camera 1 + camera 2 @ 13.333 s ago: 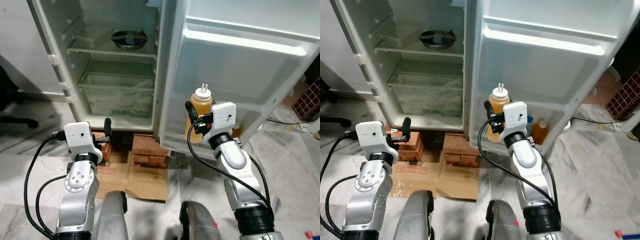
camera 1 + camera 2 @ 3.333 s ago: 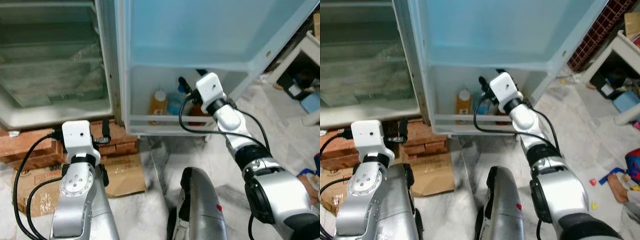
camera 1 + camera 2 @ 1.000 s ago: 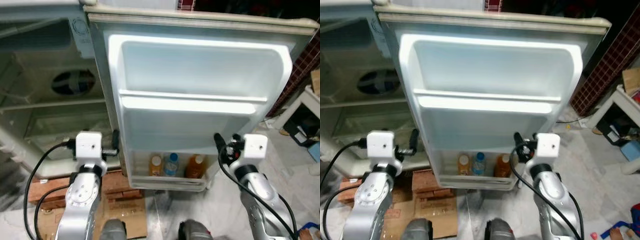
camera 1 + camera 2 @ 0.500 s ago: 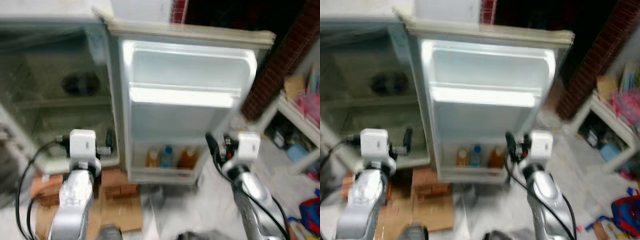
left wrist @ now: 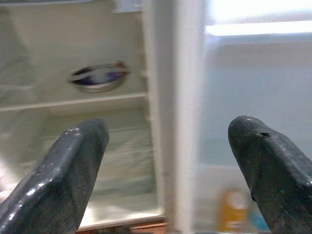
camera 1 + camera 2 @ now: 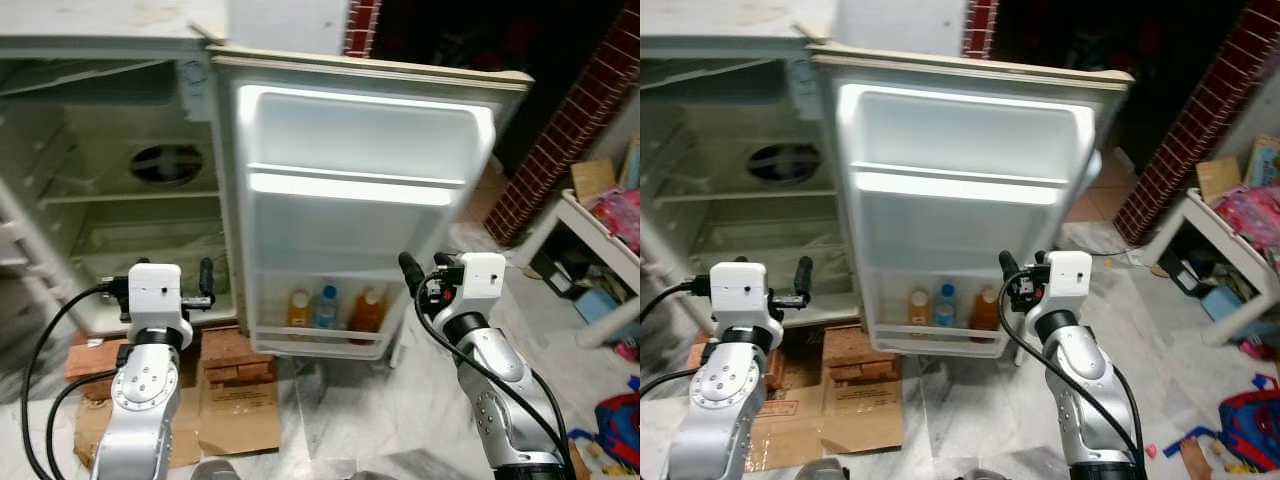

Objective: Restocking fridge

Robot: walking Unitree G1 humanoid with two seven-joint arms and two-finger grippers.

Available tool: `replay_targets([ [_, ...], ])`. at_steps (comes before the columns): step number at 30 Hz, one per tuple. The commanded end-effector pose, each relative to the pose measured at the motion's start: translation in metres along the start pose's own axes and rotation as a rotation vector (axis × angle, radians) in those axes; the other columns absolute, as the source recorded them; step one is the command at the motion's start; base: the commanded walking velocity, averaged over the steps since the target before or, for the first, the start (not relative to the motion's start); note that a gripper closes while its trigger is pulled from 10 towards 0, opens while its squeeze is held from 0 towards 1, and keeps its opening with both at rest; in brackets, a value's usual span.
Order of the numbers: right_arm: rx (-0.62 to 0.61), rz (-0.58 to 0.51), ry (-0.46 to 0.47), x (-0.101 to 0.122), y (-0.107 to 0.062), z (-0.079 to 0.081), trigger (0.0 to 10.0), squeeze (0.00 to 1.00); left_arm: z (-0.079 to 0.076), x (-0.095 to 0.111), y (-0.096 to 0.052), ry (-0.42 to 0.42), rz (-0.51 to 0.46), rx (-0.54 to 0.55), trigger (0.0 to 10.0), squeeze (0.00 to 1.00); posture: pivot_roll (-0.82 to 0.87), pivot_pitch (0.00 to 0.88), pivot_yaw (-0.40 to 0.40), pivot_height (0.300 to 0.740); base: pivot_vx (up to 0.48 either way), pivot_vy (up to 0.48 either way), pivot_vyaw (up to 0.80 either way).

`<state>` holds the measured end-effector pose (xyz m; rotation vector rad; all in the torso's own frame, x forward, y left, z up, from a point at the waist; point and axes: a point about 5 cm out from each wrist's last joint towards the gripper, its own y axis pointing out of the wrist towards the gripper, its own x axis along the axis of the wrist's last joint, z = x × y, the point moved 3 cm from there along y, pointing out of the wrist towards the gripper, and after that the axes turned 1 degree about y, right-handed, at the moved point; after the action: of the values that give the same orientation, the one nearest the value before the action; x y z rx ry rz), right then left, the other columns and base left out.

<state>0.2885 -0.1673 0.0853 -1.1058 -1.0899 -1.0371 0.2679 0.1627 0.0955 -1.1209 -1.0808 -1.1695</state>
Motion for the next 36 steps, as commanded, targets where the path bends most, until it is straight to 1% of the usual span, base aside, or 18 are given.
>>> replay_targets([
  [1, 0.014, -0.01, 0.003, 0.004, 0.004, 0.004, 10.0, 0.0, 0.008, 0.0, 0.0, 0.022, 0.005, 0.019, 10.0, 0.0, 0.06, 0.0, -0.064, 0.74, 0.0, -0.472, 0.0],
  [3, 0.031, -0.005, 0.01, 0.003, 0.005, 0.005, 10.0, 0.0, 0.009, 0.0, 0.0, 0.021, 0.006, 0.019, 10.0, 0.0, 0.06, 0.0, -0.064, 0.74, 0.0, -0.472, 0.0],
  [7, 0.086, 0.038, 0.002, -0.003, 0.007, 0.011, 10.0, 0.0, 0.009, 0.0, 0.001, 0.02, 0.006, 0.019, 10.0, 0.0, 0.06, 0.0, -0.063, 0.74, 0.0, -0.472, 0.0],
  [11, 0.103, 0.063, -0.014, -0.006, 0.01, 0.011, 10.0, 0.0, 0.009, 0.0, 0.002, 0.022, 0.008, 0.021, 10.0, 0.0, 0.06, 0.0, -0.063, 0.74, 0.0, -0.472, 0.0],
  [13, 0.121, 0.062, -0.04, -0.004, 0.014, 0.01, 10.0, 0.0, 0.009, 0.0, 0.002, 0.023, 0.009, 0.023, 10.0, 0.0, 0.06, 0.0, -0.063, 0.74, 0.0, -0.472, 0.0],
  [15, 0.119, 0.06, -0.092, -0.002, 0.02, 0.007, 10.0, 0.0, 0.009, 0.0, 0.003, 0.023, 0.012, 0.029, 10.0, 0.0, 0.06, 0.0, -0.062, 0.74, 0.0, -0.454, 0.0],
  [16, 0.112, 0.049, -0.107, 0.001, 0.024, 0.005, 10.0, 0.0, 0.01, -0.001, 0.003, 0.019, 0.015, 0.034, 10.0, 0.0, 0.07, 0.0, -0.062, 0.74, 0.0, -0.435, 0.0],
  [17, 0.112, 0.049, -0.107, 0.001, 0.024, 0.005, 10.0, 0.0, 0.01, -0.001, 0.003, 0.019, 0.015, 0.034, 10.0, 0.0, 0.07, 0.0, -0.062, 0.74, 0.0, -0.435, 0.0],
  [18, 0.109, 0.04, -0.111, 0.003, 0.027, 0.004, 10.0, 0.0, 0.01, -0.002, 0.003, 0.009, 0.02, 0.041, 10.0, 0.0, 0.07, 0.0, -0.062, 0.74, 0.0, 0.0, 0.0],
  [19, 0.101, 0.013, -0.115, 0.011, 0.036, 0.004, 10.0, 0.0, 0.012, -0.001, 0.004, -0.022, 0.019, 0.055, 10.0, 0.0, 0.07, 0.0, -0.062, 0.74, 0.0, 0.0, 0.0],
  [22, 0.099, 0.005, -0.113, 0.014, 0.039, 0.004, 10.0, 0.0, 0.013, -0.001, 0.004, -0.037, 0.016, 0.06, 10.0, 0.0, 0.07, 0.0, -0.062, 0.74, 0.0, 0.0, 0.0],
  [24, 0.102, -0.021, -0.109, 0.022, 0.046, 0.006, 10.0, 0.0, 0.016, 0.0, 0.005, -0.041, 0.016, 0.08, 10.0, 0.0, 0.08, 0.0, -0.066, 0.74, 0.0, 0.0, 0.0],
  [25, 0.111, -0.045, -0.133, 0.027, 0.049, 0.009, 10.0, 0.0, 0.019, 0.0, 0.005, -0.04, 0.015, 0.09, 10.0, 0.0, 0.08, 0.0, -0.069, 0.74, 0.0, 0.0, 0.79],
  [27, 0.114, -0.061, -0.155, 0.03, 0.05, 0.011, 10.0, 0.0, 0.02, 0.0, 0.005, -0.036, 0.014, 0.095, 10.0, 0.0, 0.08, 0.0, -0.069, 0.74, 0.0, 0.0, 0.79],
  [34, 0.088, -0.098, -0.145, 0.033, 0.05, 0.011, 10.0, 0.0, 0.02, 0.001, 0.005, -0.047, 0.01, 0.096, 10.0, 0.0, 0.08, 0.0, -0.069, 0.74, 0.0, 0.0, 0.79],
  [36, 0.083, -0.124, -0.147, 0.035, 0.053, 0.011, 10.0, 0.0, 0.02, 0.001, 0.006, -0.057, 0.009, 0.097, 10.0, 0.0, 0.08, 0.0, -0.066, 0.74, 0.289, 0.0, 0.79],
])
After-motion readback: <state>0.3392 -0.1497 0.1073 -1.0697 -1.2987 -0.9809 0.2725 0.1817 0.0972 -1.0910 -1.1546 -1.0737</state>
